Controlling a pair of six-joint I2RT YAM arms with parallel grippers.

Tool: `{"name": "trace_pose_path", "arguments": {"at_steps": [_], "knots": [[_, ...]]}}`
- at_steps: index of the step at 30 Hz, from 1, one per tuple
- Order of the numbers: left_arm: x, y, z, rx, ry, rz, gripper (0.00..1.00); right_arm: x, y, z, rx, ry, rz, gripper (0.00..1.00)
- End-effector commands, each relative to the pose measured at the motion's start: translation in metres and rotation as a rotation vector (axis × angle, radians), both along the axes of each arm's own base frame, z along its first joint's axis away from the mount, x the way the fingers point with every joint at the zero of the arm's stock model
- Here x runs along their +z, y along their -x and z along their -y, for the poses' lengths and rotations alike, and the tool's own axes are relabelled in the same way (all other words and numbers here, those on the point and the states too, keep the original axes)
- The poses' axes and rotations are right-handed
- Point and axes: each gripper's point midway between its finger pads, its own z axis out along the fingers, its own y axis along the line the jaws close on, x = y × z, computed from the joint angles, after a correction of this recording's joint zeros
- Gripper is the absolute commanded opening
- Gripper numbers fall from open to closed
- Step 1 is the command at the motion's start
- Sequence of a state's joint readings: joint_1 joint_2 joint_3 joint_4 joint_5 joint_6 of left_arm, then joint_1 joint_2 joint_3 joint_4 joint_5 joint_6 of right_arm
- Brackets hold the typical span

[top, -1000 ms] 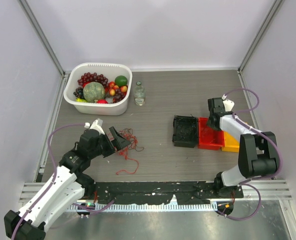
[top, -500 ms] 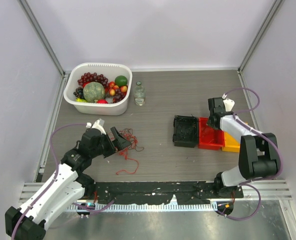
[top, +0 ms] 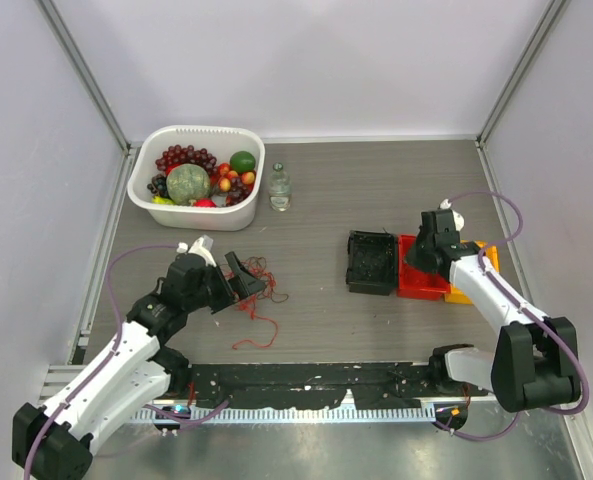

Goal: Untangle the cables

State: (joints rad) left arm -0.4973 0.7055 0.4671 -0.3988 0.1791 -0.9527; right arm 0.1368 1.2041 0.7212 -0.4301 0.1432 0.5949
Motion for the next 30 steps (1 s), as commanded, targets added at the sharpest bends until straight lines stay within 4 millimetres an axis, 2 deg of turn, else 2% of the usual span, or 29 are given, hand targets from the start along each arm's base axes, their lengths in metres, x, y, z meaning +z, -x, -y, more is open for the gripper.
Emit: {"name": "trace_pose_path", "arguments": {"at_steps": [1,5,7,9,10,11,12,13,14,15,17,20,21,22,23,24,25,26,27,28,29,30], "knots": [[0.015,-0.005,0.004,-0.022,0.026,0.063,1.0,-0.02,0.024,-0.039,0.045,-0.232,-0.091,0.01],[0.014,-0.002,0.002,-0.016,0.024,0.065,1.0,-0.035,0.025,-0.038,0.003,-0.293,-0.135,0.01],[0.015,0.0,0.001,-0.019,0.023,0.064,1.0,-0.038,0.021,-0.026,-0.03,-0.269,-0.13,0.01],[0.016,0.002,-0.002,-0.011,0.019,0.068,1.0,-0.029,0.011,-0.019,-0.002,-0.225,-0.098,0.02],[0.016,0.002,-0.002,-0.011,0.018,0.07,1.0,-0.026,0.012,-0.018,0.013,-0.211,-0.101,0.06],[0.016,0.003,-0.004,-0.006,0.015,0.072,1.0,-0.019,0.009,-0.016,0.038,-0.189,-0.079,0.08],[0.016,0.003,-0.005,-0.001,0.011,0.074,1.0,-0.012,0.009,-0.013,0.042,-0.171,-0.071,0.16],[0.015,0.001,-0.008,0.013,0.0,0.077,1.0,-0.002,0.009,-0.009,0.056,-0.138,-0.048,0.29],[0.013,0.0,-0.01,0.027,-0.012,0.074,1.0,0.011,0.008,-0.006,0.061,-0.113,-0.007,0.35],[0.013,-0.001,-0.013,0.044,-0.022,0.073,1.0,0.019,0.01,-0.003,0.068,-0.083,0.003,0.46],[0.007,-0.005,-0.022,0.103,-0.057,0.048,1.0,0.039,0.013,0.007,0.064,-0.019,0.056,0.54],[-0.004,-0.008,-0.038,0.191,-0.136,-0.012,1.0,0.072,0.015,0.013,0.063,0.073,0.14,0.55],[-0.006,-0.008,-0.04,0.196,-0.153,-0.028,1.0,0.087,0.015,0.002,0.099,0.094,0.17,0.55],[-0.007,-0.009,-0.04,0.193,-0.163,-0.038,1.0,0.097,0.014,0.001,0.102,0.142,0.198,0.55],[-0.009,-0.009,-0.039,0.19,-0.17,-0.046,0.99,0.113,0.013,-0.024,0.179,0.147,0.248,0.55],[-0.011,-0.009,-0.04,0.191,-0.178,-0.055,0.97,0.118,0.011,-0.031,0.2,0.181,0.268,0.55],[-0.014,-0.009,-0.039,0.191,-0.181,-0.065,0.94,0.126,0.011,-0.067,0.318,0.167,0.308,0.56],[-0.016,-0.009,-0.038,0.188,-0.176,-0.069,0.92,0.126,0.013,-0.089,0.417,0.149,0.317,0.56],[-0.018,-0.008,-0.038,0.195,-0.169,-0.078,0.91,0.121,0.019,-0.133,0.557,0.107,0.329,0.56],[-0.02,-0.007,-0.038,0.198,-0.164,-0.086,0.91,0.113,0.027,-0.162,0.677,0.052,0.317,0.56],[-0.022,-0.006,-0.038,0.205,-0.156,-0.092,0.91,0.106,0.047,-0.21,0.837,-0.027,0.319,0.56],[-0.024,-0.005,-0.038,0.214,-0.149,-0.098,0.9,0.095,0.058,-0.231,0.909,-0.056,0.312,0.56]]}}
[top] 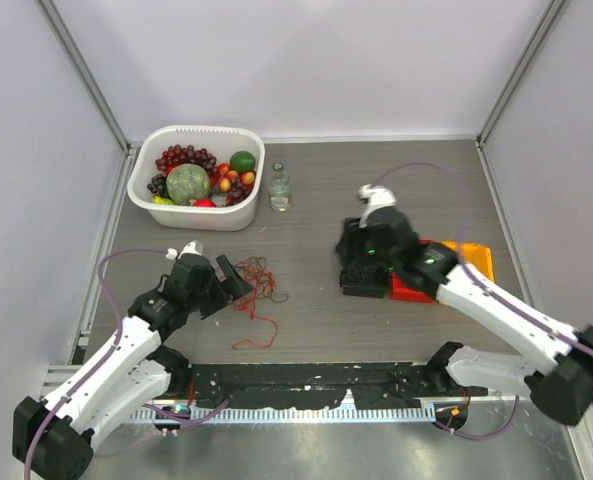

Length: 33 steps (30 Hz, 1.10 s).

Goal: Untangle the cables

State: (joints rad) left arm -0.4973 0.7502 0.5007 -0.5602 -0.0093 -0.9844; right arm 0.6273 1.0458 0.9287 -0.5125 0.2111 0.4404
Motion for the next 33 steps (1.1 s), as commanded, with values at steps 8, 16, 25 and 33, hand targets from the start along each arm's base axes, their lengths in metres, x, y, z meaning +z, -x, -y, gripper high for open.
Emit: {"name": "trace_pose_path", "arguments": {"at_steps": [8,16,25,33], "knots": [[-0.001,0.006,-0.009,0.129,0.072,0.0,0.7,-0.045,0.104,-0.226,0.819,-0.386,0.071,0.51],[0.013,0.006,-0.029,0.259,0.119,0.096,0.75,-0.109,0.102,-0.257,0.888,-0.236,0.01,0.5],[0.016,0.009,-0.031,0.261,0.148,0.137,0.77,-0.141,0.106,-0.276,0.96,-0.165,-0.004,0.49],[0.011,0.009,-0.02,0.21,0.151,0.1,0.77,-0.151,0.113,-0.279,0.977,-0.147,-0.006,0.21]]}}
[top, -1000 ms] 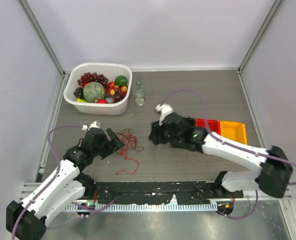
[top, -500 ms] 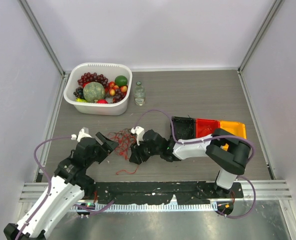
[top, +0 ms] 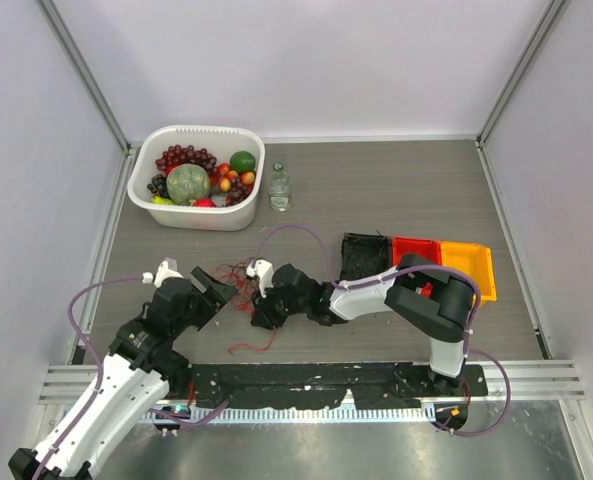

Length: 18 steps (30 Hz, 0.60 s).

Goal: Untangle the cables

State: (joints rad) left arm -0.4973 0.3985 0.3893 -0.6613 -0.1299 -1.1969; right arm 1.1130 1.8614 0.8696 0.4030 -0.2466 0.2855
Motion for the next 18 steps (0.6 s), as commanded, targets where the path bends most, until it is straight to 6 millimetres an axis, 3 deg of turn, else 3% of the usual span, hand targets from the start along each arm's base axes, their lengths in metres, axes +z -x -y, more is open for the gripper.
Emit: {"name": "trace_pose_path", "arguments": {"at_steps": [1,4,7,13,18], "knots": [[0.001,-0.003,0.007,-0.031,0.01,0.002,0.77,0.022,-0.002,-0.013,0.02,-0.057,0.052,0.14],[0.0,-0.005,0.012,-0.053,0.012,-0.001,0.77,0.044,0.0,-0.004,-0.004,-0.074,0.078,0.01],[0.002,-0.006,0.02,-0.095,0.024,0.01,0.77,0.065,0.001,0.009,-0.033,-0.085,0.094,0.01],[0.024,-0.012,0.049,-0.237,0.112,0.112,0.77,0.135,0.0,0.04,-0.108,-0.145,0.167,0.01],[0.036,-0.016,0.067,-0.316,0.175,0.166,0.7,0.202,-0.026,0.063,-0.26,-0.197,0.287,0.01]]}}
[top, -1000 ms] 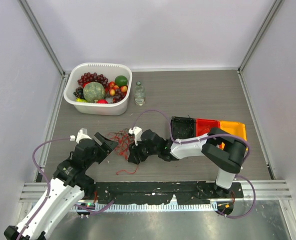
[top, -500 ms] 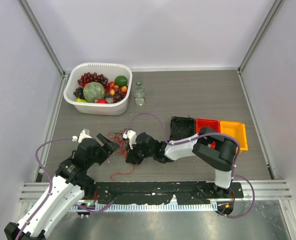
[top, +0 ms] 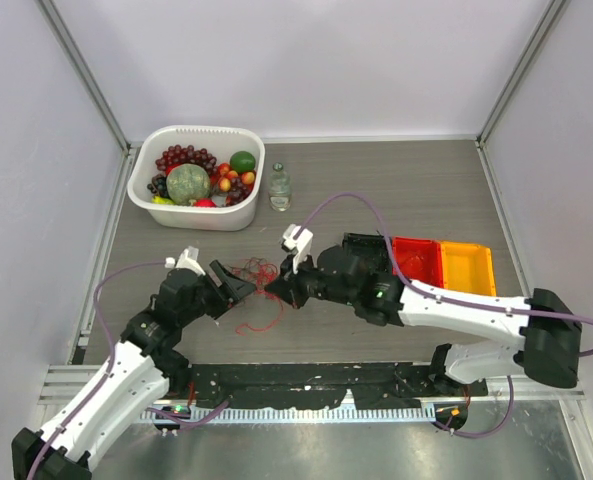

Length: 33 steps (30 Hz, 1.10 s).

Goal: Untangle the cables

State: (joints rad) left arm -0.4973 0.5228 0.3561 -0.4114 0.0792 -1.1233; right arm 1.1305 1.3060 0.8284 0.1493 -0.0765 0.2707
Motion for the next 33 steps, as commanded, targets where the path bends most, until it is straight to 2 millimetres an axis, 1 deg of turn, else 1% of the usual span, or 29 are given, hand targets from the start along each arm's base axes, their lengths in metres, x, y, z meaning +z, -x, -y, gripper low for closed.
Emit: {"name": "trace_pose_path", "arguments": {"at_steps": [1,2,3,4,5,6,7,8,9,10,11,12,13,15,16,17,18,20,21,22,23,24,25,26,27,29,30,32,33], "knots": [[0.026,-0.009,0.025,-0.109,0.091,0.108,0.69,0.054,-0.028,0.02,-0.16,-0.03,0.099,0.01],[0.027,-0.008,0.027,-0.124,0.098,0.107,0.69,0.061,-0.03,0.021,-0.166,-0.038,0.105,0.01],[0.028,-0.007,0.03,-0.138,0.107,0.104,0.7,0.075,-0.032,0.02,-0.168,-0.055,0.115,0.01],[0.03,-0.007,0.033,-0.154,0.116,0.11,0.72,0.076,-0.031,0.021,-0.165,-0.04,0.111,0.01],[0.031,-0.006,0.036,-0.172,0.123,0.116,0.76,0.086,-0.028,0.019,-0.142,-0.049,0.113,0.01],[0.033,-0.005,0.037,-0.186,0.122,0.124,0.83,0.099,-0.028,0.016,-0.135,-0.071,0.121,0.01],[0.035,-0.005,0.038,-0.197,0.118,0.132,0.89,0.102,-0.025,0.015,-0.117,-0.072,0.117,0.01],[0.037,-0.005,0.037,-0.206,0.108,0.141,0.93,0.112,-0.024,0.014,-0.11,-0.092,0.126,0.01],[0.038,-0.005,0.036,-0.219,0.086,0.15,0.94,0.117,-0.022,0.013,-0.101,-0.1,0.127,0.01],[0.043,-0.004,0.036,-0.235,0.065,0.167,0.94,0.126,-0.021,0.013,-0.096,-0.12,0.132,0.01],[0.05,-0.004,0.033,-0.24,0.043,0.187,0.93,0.132,-0.02,0.013,-0.093,-0.131,0.134,0.01],[0.06,-0.008,0.029,-0.234,0.01,0.223,0.9,0.14,-0.02,0.013,-0.095,-0.145,0.139,0.01],[0.068,-0.01,0.025,-0.232,-0.023,0.253,0.87,0.144,-0.014,0.011,-0.06,-0.158,0.132,0.01],[0.089,-0.012,0.02,-0.234,-0.064,0.333,0.82,0.154,-0.013,0.01,-0.054,-0.175,0.133,0.01],[0.102,-0.013,0.019,-0.237,-0.066,0.38,0.82,0.161,-0.012,0.009,-0.052,-0.187,0.127,0.01],[0.114,-0.014,0.019,-0.241,-0.066,0.431,0.84,0.163,-0.012,0.009,-0.052,-0.188,0.125,0.01],[0.127,-0.013,0.019,-0.245,-0.056,0.484,0.87,0.171,-0.011,0.006,-0.044,-0.195,0.121,0.01],[0.145,-0.014,0.024,-0.26,-0.022,0.573,0.93,0.185,-0.008,0.004,-0.025,-0.218,0.118,0.01],[0.15,-0.016,0.027,-0.265,-0.005,0.608,0.95,0.192,-0.007,0.003,-0.017,-0.232,0.12,0.01],[0.153,-0.018,0.03,-0.27,0.007,0.627,0.96,0.205,-0.004,0.002,-0.002,-0.261,0.122,0.01],[0.155,-0.019,0.033,-0.278,0.021,0.64,0.96,0.21,-0.001,0.0,0.011,-0.276,0.123,0.01],[0.157,-0.021,0.038,-0.296,0.034,0.648,0.95,0.222,0.001,-0.001,0.026,-0.304,0.126,0.01],[0.16,-0.02,0.044,-0.33,0.055,0.655,0.93,0.226,0.003,-0.002,0.033,-0.314,0.126,0.01],[0.162,-0.02,0.051,-0.36,0.082,0.663,0.92,0.237,0.004,-0.003,0.043,-0.336,0.132,0.01],[0.17,-0.019,0.058,-0.386,0.119,0.687,0.92,0.244,0.005,-0.006,0.059,-0.345,0.134,0.01],[0.174,-0.02,0.067,-0.418,0.159,0.702,0.91,0.253,0.009,-0.011,0.086,-0.363,0.126,0.01],[0.175,-0.024,0.068,-0.415,0.161,0.707,0.88,0.255,0.011,-0.014,0.097,-0.371,0.116,0.01],[0.166,-0.036,0.066,-0.377,0.125,0.678,0.81,0.266,0.016,-0.018,0.13,-0.399,0.11,0.01],[0.16,-0.043,0.064,-0.351,0.093,0.661,0.78,0.276,0.019,-0.019,0.144,-0.427,0.11,0.01]]}}
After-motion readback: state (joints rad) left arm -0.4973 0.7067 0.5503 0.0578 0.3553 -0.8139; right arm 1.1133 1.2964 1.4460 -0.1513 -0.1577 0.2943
